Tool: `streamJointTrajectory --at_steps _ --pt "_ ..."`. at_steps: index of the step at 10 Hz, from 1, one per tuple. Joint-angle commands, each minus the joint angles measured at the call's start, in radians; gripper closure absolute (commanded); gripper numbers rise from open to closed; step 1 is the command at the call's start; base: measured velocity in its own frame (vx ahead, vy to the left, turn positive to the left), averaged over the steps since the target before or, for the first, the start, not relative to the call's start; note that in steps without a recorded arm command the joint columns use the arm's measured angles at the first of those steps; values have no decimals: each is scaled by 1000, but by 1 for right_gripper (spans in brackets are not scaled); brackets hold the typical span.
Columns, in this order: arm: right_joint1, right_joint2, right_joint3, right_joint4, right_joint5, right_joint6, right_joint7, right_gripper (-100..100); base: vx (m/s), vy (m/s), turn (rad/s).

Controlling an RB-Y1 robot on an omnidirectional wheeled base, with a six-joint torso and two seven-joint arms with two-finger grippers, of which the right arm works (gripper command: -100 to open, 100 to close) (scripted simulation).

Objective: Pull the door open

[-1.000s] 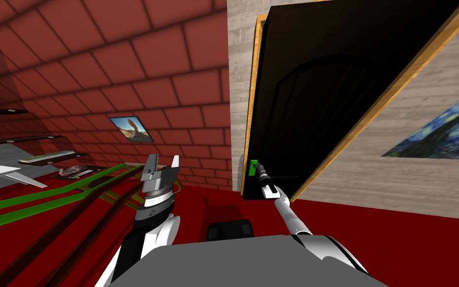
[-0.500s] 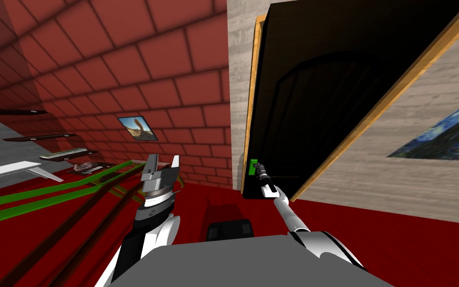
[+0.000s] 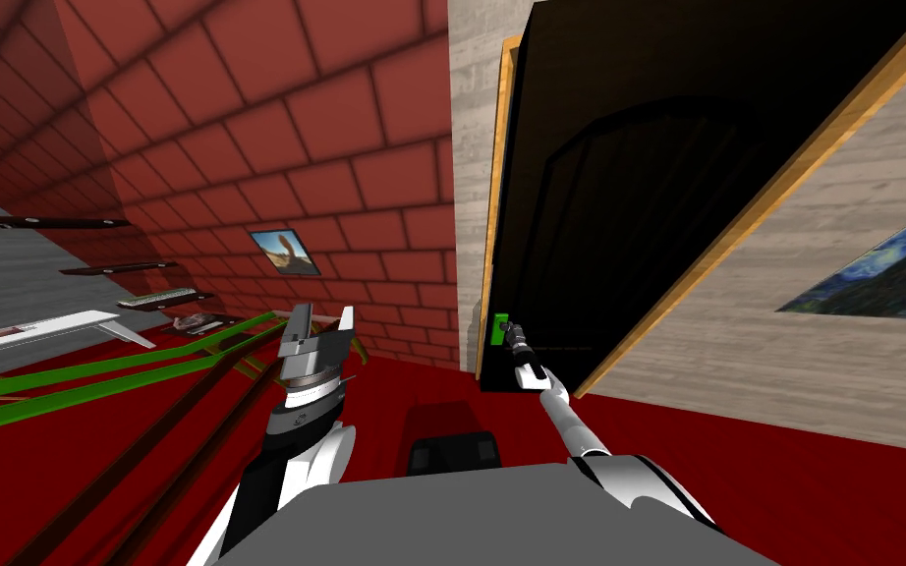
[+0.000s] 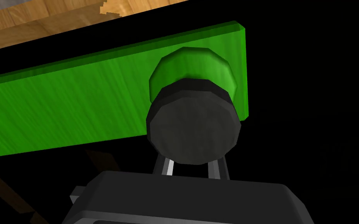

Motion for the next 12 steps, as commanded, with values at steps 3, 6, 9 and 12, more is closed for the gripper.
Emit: streamJointTrajectory --at_steps 3,6,9,12 --pt "-33 10 30 27 -51 -9 -99 100 -52 -28 57" --pt "-45 7 40 43 -93 -10 -184 100 -55 -27 67" --pt "-45 7 40 43 -93 -10 -200 100 -29 -12 15" --pt "-56 4 49 57 -134 -12 -283 100 -48 -27 54"
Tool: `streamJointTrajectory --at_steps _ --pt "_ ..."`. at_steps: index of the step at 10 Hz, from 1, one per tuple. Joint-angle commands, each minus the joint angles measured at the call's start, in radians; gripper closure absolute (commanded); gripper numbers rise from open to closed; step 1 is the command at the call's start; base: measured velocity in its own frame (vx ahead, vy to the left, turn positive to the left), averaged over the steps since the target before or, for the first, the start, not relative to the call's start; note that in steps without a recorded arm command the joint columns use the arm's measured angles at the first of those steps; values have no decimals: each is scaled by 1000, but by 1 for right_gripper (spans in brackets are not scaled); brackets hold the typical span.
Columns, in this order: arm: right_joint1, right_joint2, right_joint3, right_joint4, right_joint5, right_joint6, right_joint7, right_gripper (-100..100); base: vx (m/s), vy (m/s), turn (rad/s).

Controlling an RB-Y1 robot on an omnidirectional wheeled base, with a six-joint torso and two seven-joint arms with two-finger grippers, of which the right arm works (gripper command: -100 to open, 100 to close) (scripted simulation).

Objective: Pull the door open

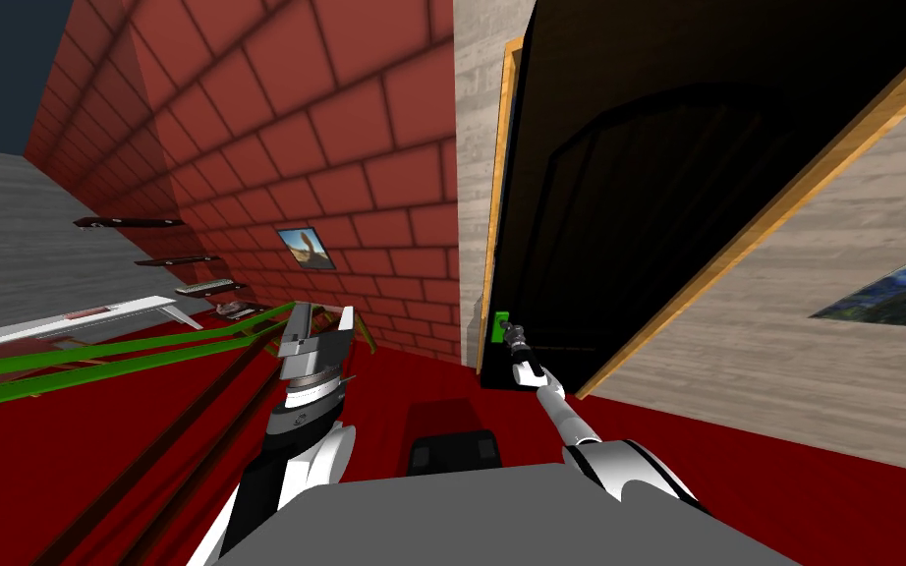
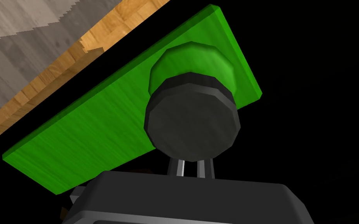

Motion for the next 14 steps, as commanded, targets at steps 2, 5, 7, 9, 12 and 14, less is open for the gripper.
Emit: streamJointTrajectory --at_steps 2,5,7,9,12,14 --pt "-11 12 18 -18 -20 7 -55 100 -41 -24 51" --pt "-22 9 28 -4 -60 5 -138 100 -57 -23 58" --pt "-18 7 20 10 -91 14 -179 -100 -65 -30 21" --pt "-17 25 24 -4 -125 19 -230 -100 -117 -34 -11" --pt "-16 41 27 -17 -153 24 -273 -100 -94 -36 -9" --pt "-15 58 31 -31 -184 29 -320 -100 -66 -36 11"
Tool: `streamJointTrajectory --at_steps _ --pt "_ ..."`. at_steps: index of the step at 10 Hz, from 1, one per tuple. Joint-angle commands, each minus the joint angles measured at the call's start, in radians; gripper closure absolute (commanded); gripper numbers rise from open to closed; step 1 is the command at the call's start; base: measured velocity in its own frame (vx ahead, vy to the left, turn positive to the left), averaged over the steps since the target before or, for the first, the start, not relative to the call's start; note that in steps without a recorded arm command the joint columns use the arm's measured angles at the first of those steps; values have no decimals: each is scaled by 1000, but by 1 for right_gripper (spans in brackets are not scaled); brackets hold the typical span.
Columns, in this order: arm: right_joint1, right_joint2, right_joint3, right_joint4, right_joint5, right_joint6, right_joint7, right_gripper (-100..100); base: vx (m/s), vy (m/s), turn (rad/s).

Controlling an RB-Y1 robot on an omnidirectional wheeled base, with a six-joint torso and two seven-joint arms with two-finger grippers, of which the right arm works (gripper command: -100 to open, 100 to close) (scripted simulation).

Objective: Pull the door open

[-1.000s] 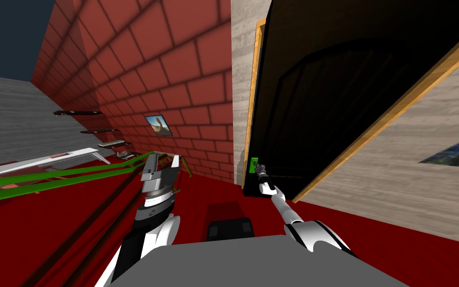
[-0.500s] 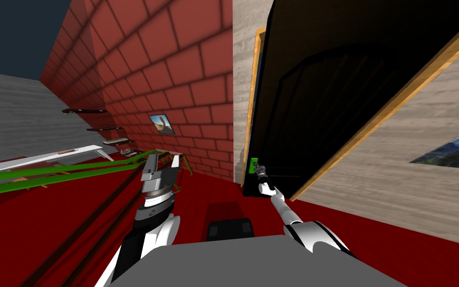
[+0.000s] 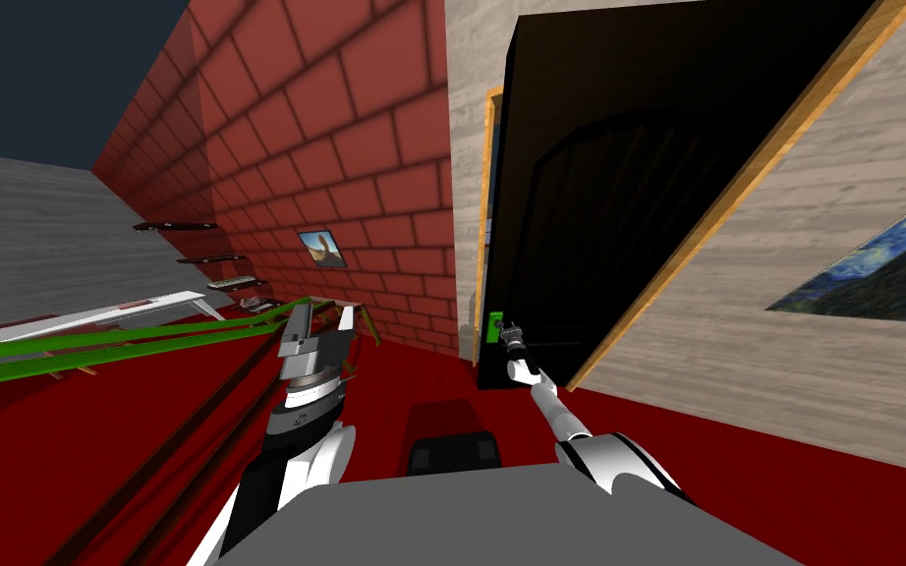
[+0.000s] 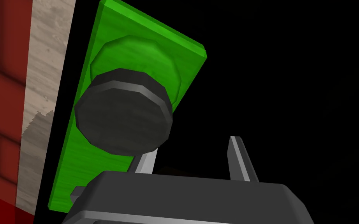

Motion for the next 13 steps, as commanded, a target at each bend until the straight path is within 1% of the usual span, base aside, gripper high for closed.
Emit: streamJointTrajectory --at_steps 1,2,3,4,6,8,11,13 --pt "12 28 11 -49 -7 16 -11 -100 -44 -24 16" --pt "12 28 11 -49 -7 16 -11 -100 -17 3 -10" --pt "13 37 13 -56 -23 19 -35 -100 -33 -1 0" --pt "13 37 13 -56 -23 19 -35 -100 -38 -16 28" --pt "14 54 16 -71 -55 24 -84 -100 -62 -25 19" --pt "14 54 16 -71 -55 24 -84 -100 -57 -7 33" --pt "15 79 21 -91 -99 31 -152 -100 -74 2 28" --pt "16 93 24 -102 -124 35 -191 -100 -97 -43 15"
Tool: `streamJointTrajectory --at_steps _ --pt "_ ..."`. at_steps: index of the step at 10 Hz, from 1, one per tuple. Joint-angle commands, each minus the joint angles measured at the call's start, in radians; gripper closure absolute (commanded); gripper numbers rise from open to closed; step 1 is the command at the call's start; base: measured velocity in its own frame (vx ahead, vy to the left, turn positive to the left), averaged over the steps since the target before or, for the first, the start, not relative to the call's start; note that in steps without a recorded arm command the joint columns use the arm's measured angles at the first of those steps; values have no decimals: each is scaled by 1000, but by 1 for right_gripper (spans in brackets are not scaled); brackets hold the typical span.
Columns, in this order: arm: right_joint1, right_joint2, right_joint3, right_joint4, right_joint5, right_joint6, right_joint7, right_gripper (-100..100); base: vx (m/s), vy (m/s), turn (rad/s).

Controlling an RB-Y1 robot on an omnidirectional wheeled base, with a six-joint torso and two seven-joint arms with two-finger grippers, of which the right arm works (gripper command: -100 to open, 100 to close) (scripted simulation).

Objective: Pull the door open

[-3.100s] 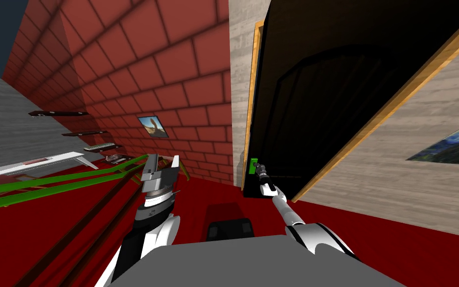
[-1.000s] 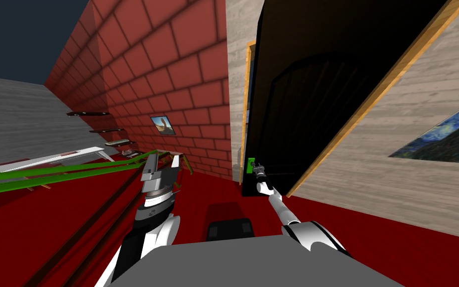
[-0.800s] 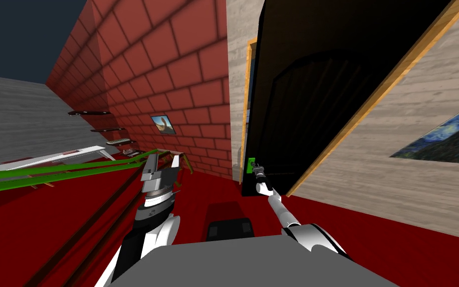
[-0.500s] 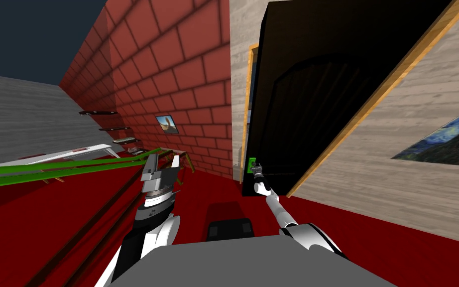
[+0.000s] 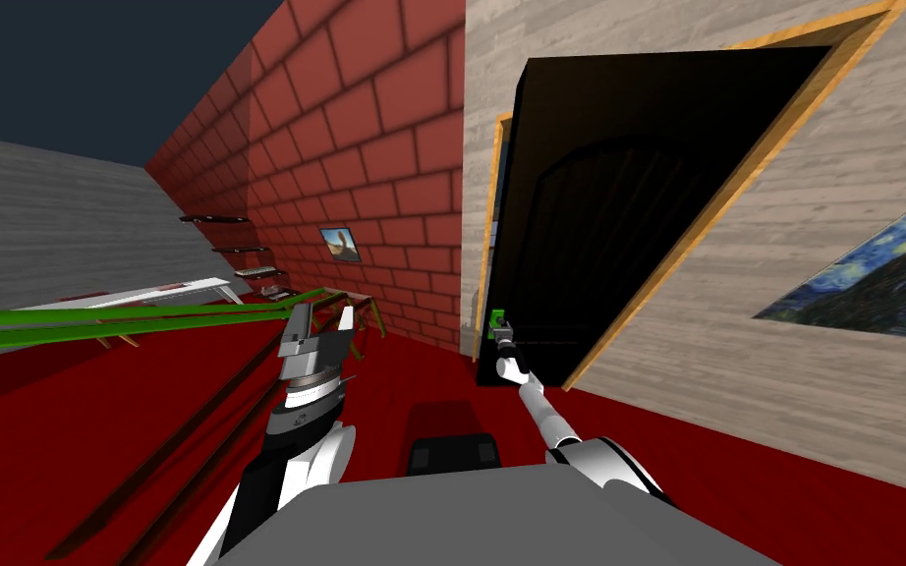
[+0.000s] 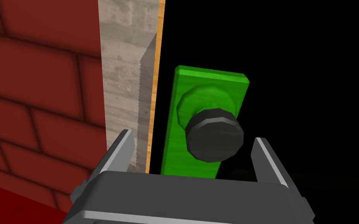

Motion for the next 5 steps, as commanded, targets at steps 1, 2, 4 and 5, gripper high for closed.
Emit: streamJointTrajectory --at_steps 1,2,4,5 --pt "4 17 2 -18 -28 8 -41 -100 -110 -63 17" --pt "4 21 2 -21 -34 9 -51 -100 -98 -42 13" --pt "15 -16 -7 -19 -37 6 -68 -100 9 0 89" --pt "22 -44 -13 -14 -44 2 -89 -100 134 6 234"
